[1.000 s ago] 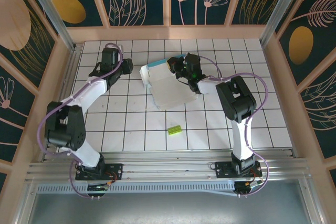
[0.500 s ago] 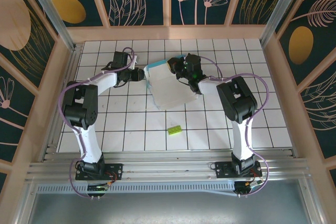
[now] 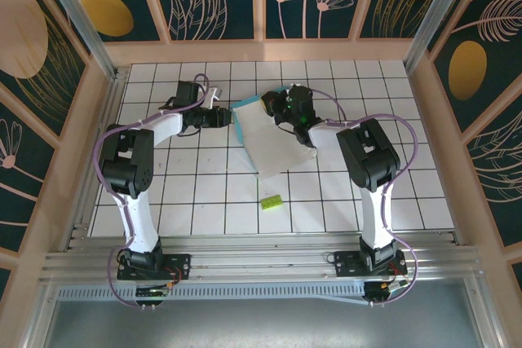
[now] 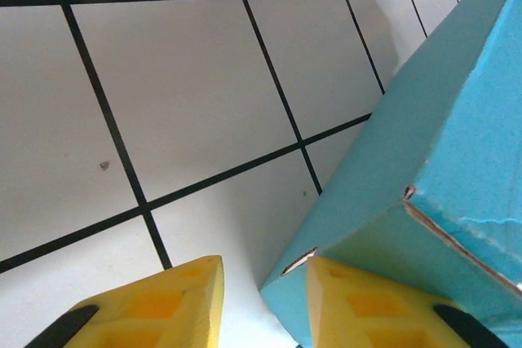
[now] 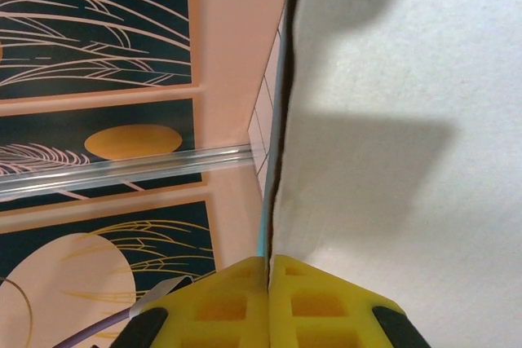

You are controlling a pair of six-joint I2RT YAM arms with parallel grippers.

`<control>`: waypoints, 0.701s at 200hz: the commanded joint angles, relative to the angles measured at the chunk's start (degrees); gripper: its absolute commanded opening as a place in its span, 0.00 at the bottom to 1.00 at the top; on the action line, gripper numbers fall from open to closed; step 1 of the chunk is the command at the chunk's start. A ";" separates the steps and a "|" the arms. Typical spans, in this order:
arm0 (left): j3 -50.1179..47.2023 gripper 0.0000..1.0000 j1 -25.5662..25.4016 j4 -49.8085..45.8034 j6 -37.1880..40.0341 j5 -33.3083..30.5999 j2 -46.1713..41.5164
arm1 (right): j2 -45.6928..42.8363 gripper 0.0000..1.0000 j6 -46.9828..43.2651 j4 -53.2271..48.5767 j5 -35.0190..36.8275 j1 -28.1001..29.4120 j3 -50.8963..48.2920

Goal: Fold the paper box

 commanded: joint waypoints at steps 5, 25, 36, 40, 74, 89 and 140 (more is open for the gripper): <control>-2.38 0.33 -0.22 3.31 1.39 1.07 -2.38 | -1.91 0.07 -2.24 -2.62 0.05 0.12 -1.76; -8.43 0.33 -0.27 6.72 2.29 -1.06 -6.94 | -2.52 0.07 -2.97 -2.97 0.53 -0.01 -1.92; -12.10 0.34 -0.44 9.28 2.16 -1.09 -9.34 | -2.80 0.07 -3.34 -2.99 0.76 -0.14 -1.95; -13.25 0.34 -0.41 10.07 2.23 -1.01 -10.12 | -2.89 0.07 -3.47 -2.96 0.76 -0.07 -1.95; -18.18 0.36 -1.38 12.87 4.64 -0.98 -13.75 | -2.98 0.07 -4.31 -4.00 0.67 -0.23 -0.85; -17.14 0.36 -1.35 11.10 5.67 -1.64 -12.34 | -3.00 0.07 -4.38 -4.25 0.58 -0.21 -0.72; -12.93 0.35 -1.83 12.41 5.16 6.35 -7.32 | -3.00 0.07 -4.10 -4.61 0.82 -0.13 -0.89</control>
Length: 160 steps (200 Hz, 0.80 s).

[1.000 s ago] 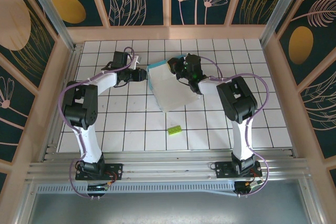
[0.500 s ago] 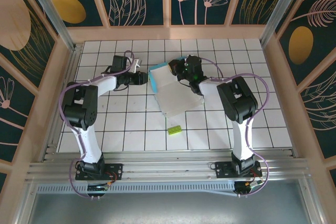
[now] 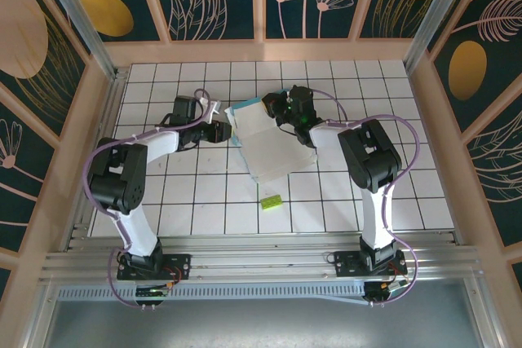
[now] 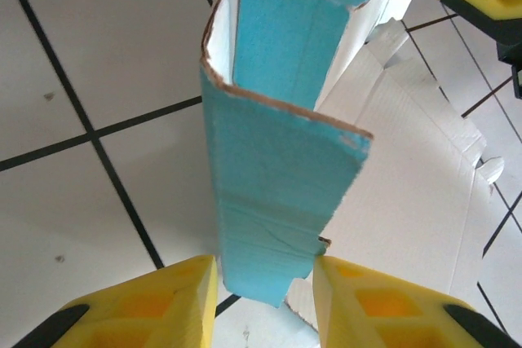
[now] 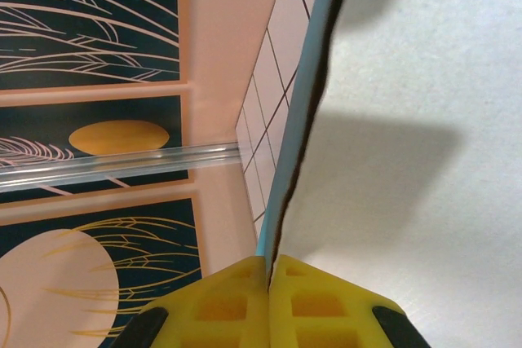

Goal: Fold the paper box

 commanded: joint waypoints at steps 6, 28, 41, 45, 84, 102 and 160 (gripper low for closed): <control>2.29 0.34 -0.56 3.37 0.87 6.26 2.23 | -2.13 0.07 -1.56 -2.78 0.74 0.02 -0.18; 2.91 0.33 -1.39 3.38 0.99 8.70 3.01 | -1.93 0.07 -1.47 -2.75 0.65 0.34 0.21; 3.10 0.33 -2.07 2.99 1.26 9.21 3.32 | -1.87 0.07 -1.38 -2.53 0.57 0.27 0.23; 3.09 0.33 -2.29 2.90 1.30 9.20 3.42 | -1.88 0.07 -1.38 -2.49 0.56 0.31 0.23; 3.83 0.33 -3.42 1.77 1.31 5.59 4.51 | -2.56 0.07 -1.30 -1.61 0.47 0.36 -1.14; 4.79 0.34 -4.01 0.32 1.35 1.61 5.15 | -2.98 0.07 -1.14 0.11 0.21 0.47 -2.54; 4.15 0.35 -4.85 -0.32 1.30 -7.82 4.23 | -4.64 0.06 0.18 7.76 -2.56 0.75 -7.35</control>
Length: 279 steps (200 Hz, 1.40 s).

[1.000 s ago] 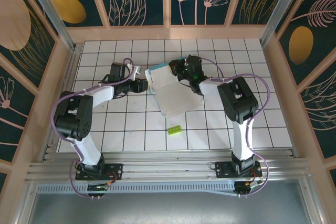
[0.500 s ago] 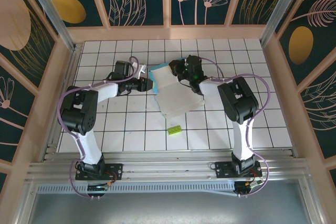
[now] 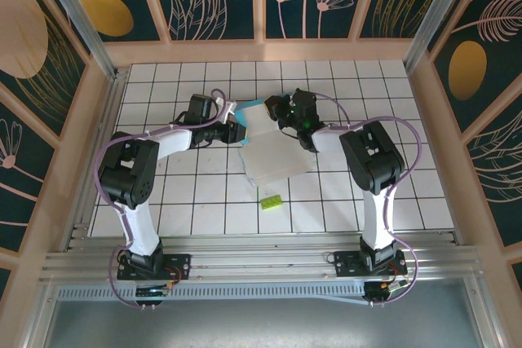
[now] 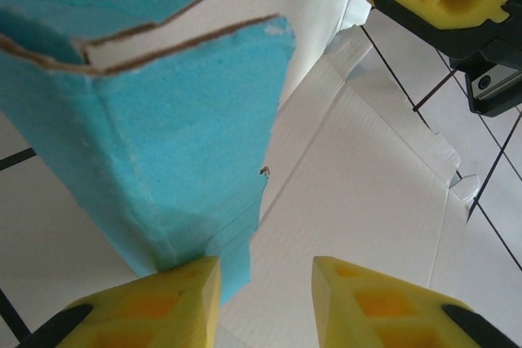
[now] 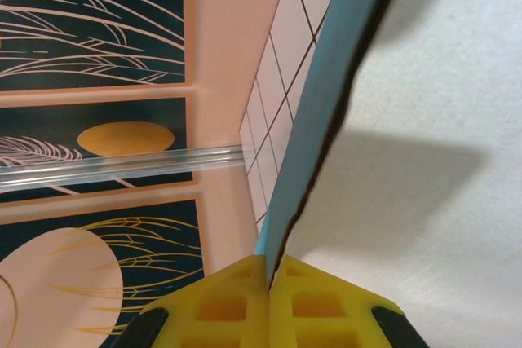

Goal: Fold the paper box

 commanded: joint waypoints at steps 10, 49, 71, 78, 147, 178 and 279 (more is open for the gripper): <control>0.30 0.35 0.31 -1.53 1.50 -9.52 0.25 | -3.66 0.06 -0.92 2.66 -2.91 0.88 -3.23; -1.91 0.37 0.28 -1.47 3.17 -13.34 -1.87 | -6.98 0.06 -4.73 5.75 -2.02 1.41 -8.25; -2.36 0.38 0.29 -2.08 4.27 -14.26 -2.45 | -7.61 0.06 -7.18 6.48 -1.99 1.70 -11.02; -2.39 0.38 0.29 -2.06 4.25 -14.14 -2.46 | -7.48 0.06 -7.46 6.88 -2.26 1.67 -11.79; -1.96 0.41 0.23 -0.77 4.50 -12.39 -3.07 | -6.73 0.06 -8.64 3.29 -1.89 1.28 -11.17; -0.77 0.50 0.24 -4.97 9.15 -9.58 -6.06 | -6.75 0.06 -9.78 -3.16 -0.60 0.30 -7.74; -8.45 0.53 2.17 -2.28 19.29 -29.29 -19.23 | -3.89 0.07 -10.50 -15.80 0.33 -1.40 2.26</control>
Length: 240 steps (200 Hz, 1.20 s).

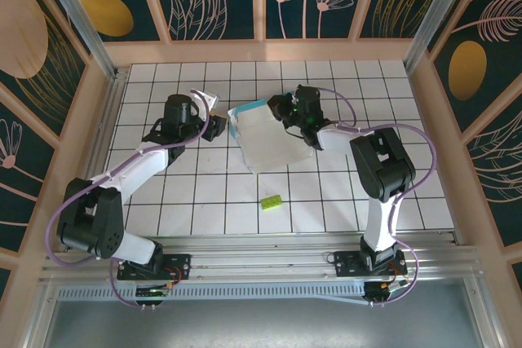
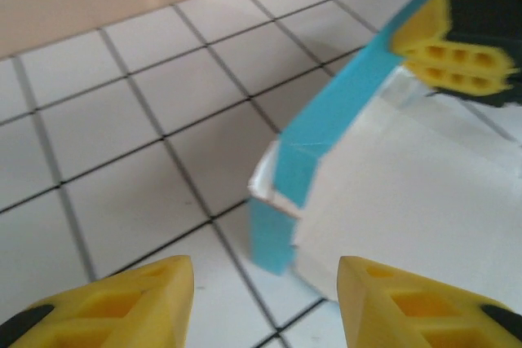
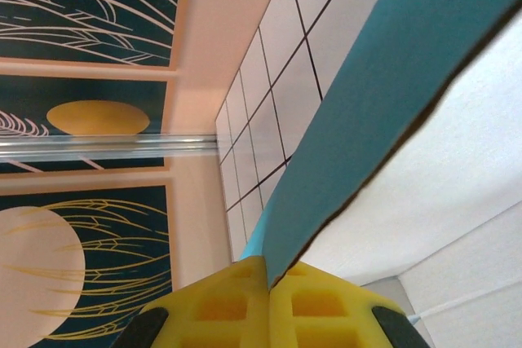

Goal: Fold the paper box

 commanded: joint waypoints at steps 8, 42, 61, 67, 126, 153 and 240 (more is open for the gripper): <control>4.07 0.55 1.69 -4.40 7.09 -3.90 7.07 | 2.06 0.07 -2.29 -4.74 0.34 -0.66 2.00; 12.48 0.57 2.74 -11.88 14.19 2.86 17.66 | 1.79 0.07 -2.66 -5.14 0.16 -0.65 2.18; 15.38 0.55 3.18 -12.30 16.21 6.10 20.91 | 1.95 0.07 -2.70 -5.14 -0.02 -0.54 2.26; 16.21 0.55 3.32 -12.43 16.99 7.37 21.59 | 2.06 0.07 -2.68 -5.14 -0.20 -0.51 2.35; 23.85 0.50 3.33 -18.18 21.22 14.44 27.48 | 2.14 0.07 -2.59 -5.32 -0.73 -0.45 3.10; 26.60 0.47 3.31 -20.75 21.53 15.83 29.60 | 2.14 0.07 -2.50 -5.32 -0.82 -0.28 3.41; 27.63 0.45 3.28 -22.00 18.25 26.90 29.29 | 2.84 0.07 -2.42 -5.84 0.06 0.00 3.93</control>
